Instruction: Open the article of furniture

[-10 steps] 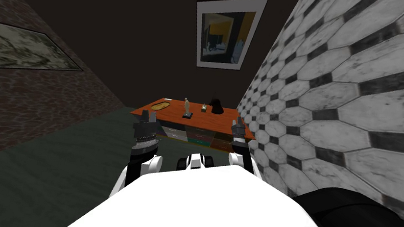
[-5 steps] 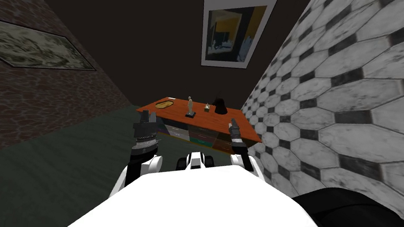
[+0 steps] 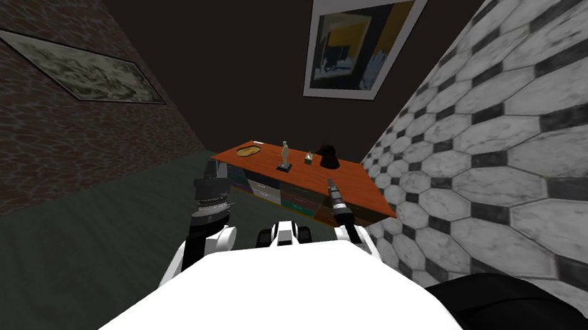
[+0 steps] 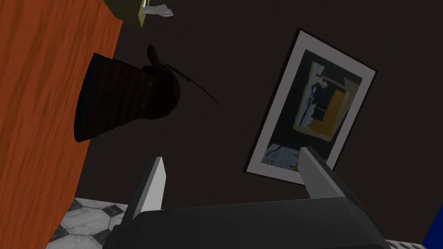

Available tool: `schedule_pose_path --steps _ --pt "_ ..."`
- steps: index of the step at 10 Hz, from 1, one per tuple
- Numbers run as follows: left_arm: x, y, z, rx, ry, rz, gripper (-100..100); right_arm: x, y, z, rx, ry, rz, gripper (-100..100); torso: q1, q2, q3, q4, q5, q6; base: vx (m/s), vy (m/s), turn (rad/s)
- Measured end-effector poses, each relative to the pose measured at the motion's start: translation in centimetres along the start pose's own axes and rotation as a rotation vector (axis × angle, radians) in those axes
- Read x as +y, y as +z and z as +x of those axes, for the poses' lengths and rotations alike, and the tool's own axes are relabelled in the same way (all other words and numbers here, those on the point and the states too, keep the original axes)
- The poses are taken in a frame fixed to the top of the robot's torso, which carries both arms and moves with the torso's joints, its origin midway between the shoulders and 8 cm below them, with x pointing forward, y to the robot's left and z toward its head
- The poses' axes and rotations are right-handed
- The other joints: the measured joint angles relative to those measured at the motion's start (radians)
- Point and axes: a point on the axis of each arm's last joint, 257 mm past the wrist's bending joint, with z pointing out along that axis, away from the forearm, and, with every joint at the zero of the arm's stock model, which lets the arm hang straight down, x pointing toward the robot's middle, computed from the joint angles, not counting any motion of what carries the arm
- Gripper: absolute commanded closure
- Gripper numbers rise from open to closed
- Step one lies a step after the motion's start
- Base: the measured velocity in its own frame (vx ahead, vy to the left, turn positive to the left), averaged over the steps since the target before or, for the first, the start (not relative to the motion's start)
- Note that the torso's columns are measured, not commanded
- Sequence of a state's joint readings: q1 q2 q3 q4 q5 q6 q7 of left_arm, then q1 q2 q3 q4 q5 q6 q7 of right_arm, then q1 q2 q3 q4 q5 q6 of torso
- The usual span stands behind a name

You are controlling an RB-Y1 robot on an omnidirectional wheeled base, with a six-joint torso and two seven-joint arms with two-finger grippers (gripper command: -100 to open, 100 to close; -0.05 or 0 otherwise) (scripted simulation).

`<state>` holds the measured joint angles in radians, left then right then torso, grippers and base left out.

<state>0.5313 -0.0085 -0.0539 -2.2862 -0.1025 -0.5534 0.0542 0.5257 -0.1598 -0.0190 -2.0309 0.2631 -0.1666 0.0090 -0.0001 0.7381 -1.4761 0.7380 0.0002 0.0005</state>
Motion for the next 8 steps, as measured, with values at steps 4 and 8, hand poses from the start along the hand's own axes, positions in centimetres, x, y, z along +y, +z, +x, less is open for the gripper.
schedule_pose_path --steps 4,8 --pt "0.0 0.0 0.0 0.000 0.000 0.000 0 -6.1 -1.2 1.9 0.068 -0.109 0.164 -100 0.000 0.000 0.000 0.000 0.000 0.000 0.031 0.037 0.146" --pt "0.0 0.0 0.0 0.000 0.000 0.000 0 -12.6 -3.3 3.5 0.127 -0.222 0.341 -100 0.000 0.000 0.000 0.000 0.000 0.000 0.035 0.039 0.157"
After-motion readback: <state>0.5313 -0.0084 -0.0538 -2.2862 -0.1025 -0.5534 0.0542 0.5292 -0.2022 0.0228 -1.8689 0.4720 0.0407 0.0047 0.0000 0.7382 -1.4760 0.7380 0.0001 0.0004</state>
